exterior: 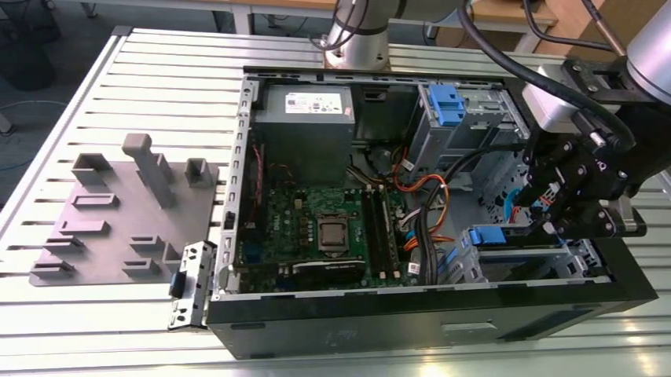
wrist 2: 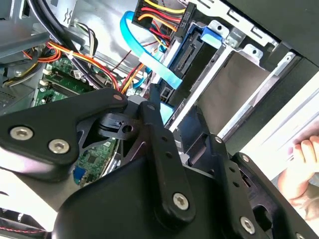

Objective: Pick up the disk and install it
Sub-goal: 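Insert the disk into the insertion slot, then insert the first disk wire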

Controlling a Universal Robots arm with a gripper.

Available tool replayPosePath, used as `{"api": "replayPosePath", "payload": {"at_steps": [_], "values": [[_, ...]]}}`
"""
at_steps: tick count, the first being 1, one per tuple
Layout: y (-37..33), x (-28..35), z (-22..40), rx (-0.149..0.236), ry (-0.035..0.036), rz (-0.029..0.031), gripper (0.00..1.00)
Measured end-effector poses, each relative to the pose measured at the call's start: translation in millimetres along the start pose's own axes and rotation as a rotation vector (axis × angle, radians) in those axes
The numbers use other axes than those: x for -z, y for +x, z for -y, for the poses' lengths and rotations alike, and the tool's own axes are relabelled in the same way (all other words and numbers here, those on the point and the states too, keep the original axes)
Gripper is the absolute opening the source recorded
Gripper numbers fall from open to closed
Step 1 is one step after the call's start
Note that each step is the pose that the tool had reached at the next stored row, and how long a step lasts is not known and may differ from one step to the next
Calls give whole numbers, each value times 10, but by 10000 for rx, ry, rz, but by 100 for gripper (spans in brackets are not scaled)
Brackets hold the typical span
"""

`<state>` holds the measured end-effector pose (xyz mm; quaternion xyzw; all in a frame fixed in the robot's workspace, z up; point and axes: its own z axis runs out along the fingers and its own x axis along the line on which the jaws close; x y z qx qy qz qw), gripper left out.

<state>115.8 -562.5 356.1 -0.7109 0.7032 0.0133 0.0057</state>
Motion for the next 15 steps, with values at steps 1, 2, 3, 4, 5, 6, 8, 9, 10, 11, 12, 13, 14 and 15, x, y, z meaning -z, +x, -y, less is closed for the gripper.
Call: {"api": "replayPosePath", "payload": {"at_steps": [1, 2, 3, 4, 5, 6, 8, 9, 10, 11, 12, 13, 14, 15], "values": [[0, 0, 0, -1, 0, 0, 44], [0, -1, 0, -1, 0, 1, 44], [0, -1, 0, -1, 0, 1, 44], [0, -1, 0, -1, 0, 1, 44], [0, -1, 1, -1, -1, 2, 44], [0, 5, 1, -1, 0, 1, 44], [0, 19, 1, 0, 0, 3, 44], [0, 19, 1, 0, 0, 5, 44], [0, 20, 1, -1, 0, 5, 44], [-2, 63, 0, 0, 0, 2, 44], [-3, 105, 0, 0, 0, 2, 44], [-3, 105, 0, -1, 0, 2, 44], [-3, 107, 0, -1, 0, 1, 44], [-3, 109, 0, -1, 0, 0, 44]]}}
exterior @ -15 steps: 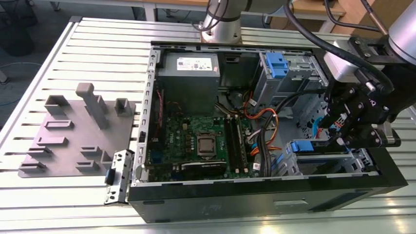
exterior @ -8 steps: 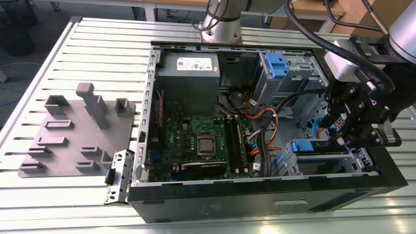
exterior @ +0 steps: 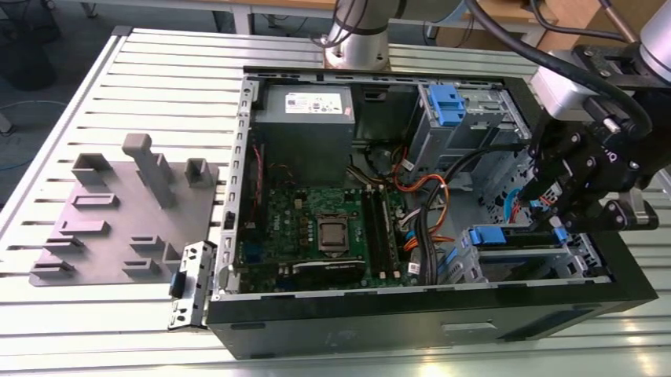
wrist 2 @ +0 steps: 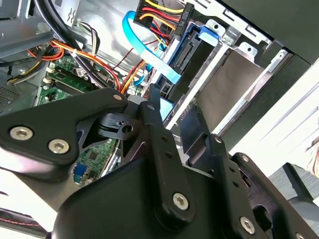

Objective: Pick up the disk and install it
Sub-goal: 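Insert the first disk wire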

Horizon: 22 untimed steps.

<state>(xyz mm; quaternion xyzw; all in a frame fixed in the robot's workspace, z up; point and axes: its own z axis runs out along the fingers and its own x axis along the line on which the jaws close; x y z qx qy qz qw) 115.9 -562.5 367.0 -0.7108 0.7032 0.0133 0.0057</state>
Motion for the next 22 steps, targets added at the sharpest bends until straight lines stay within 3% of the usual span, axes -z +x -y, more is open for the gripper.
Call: {"api": "replayPosePath", "payload": {"at_steps": [22], "values": [[0, 16, 52, 0, 0, 1, 44]]}}
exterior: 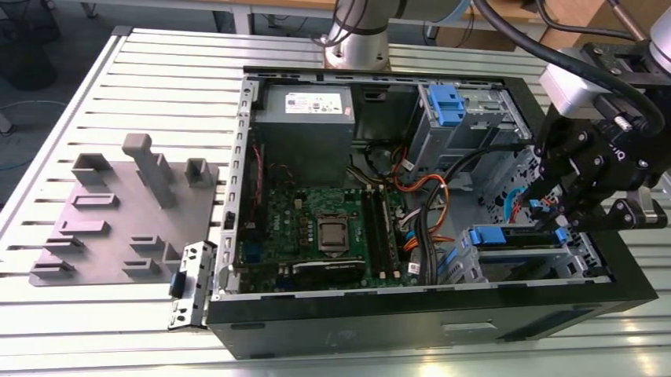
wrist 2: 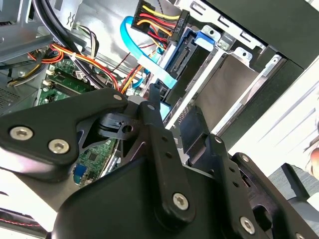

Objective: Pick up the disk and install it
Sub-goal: 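Insert the first disk wire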

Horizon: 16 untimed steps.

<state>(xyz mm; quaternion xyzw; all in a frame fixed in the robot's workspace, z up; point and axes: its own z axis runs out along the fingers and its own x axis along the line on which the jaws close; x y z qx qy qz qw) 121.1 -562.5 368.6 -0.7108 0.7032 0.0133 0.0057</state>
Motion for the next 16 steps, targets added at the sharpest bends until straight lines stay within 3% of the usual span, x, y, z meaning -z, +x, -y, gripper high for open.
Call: {"api": "replayPosePath", "payload": {"at_steps": [9, 16], "values": [[0, -1, 9, 2, 0, 1, 44], [0, -3, 73, 0, 0, 1, 44]]}}
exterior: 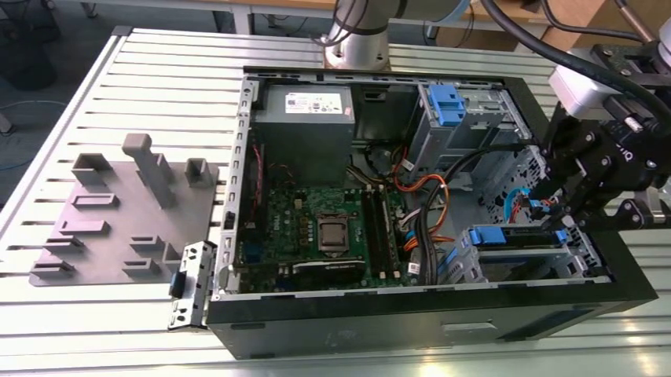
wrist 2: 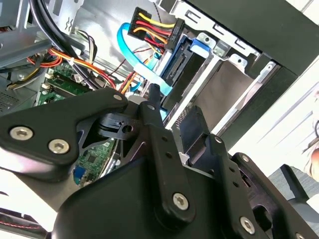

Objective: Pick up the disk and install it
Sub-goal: 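Insert the first disk wire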

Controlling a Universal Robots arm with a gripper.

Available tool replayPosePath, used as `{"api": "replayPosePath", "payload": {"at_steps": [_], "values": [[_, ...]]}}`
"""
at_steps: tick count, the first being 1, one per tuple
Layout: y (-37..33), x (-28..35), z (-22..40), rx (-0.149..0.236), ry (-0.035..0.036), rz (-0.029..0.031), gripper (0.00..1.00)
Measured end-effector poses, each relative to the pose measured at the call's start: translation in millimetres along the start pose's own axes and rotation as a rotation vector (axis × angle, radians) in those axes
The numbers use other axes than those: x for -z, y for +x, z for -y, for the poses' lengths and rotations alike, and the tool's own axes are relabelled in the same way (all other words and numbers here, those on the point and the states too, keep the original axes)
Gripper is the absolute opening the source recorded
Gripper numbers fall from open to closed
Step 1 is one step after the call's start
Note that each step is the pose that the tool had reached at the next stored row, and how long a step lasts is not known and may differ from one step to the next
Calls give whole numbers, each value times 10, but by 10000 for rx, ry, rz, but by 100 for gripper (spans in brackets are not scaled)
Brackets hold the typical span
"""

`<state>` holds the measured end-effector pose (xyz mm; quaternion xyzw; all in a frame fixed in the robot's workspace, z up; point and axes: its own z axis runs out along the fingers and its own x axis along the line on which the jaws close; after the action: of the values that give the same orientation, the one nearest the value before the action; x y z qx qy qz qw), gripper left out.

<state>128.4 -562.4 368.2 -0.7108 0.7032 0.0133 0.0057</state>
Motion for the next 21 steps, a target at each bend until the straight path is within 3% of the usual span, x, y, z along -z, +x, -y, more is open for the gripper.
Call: {"api": "replayPosePath", "payload": {"at_steps": [21], "values": [[2, -44, 26, 0, 0, -4, 44]]}}
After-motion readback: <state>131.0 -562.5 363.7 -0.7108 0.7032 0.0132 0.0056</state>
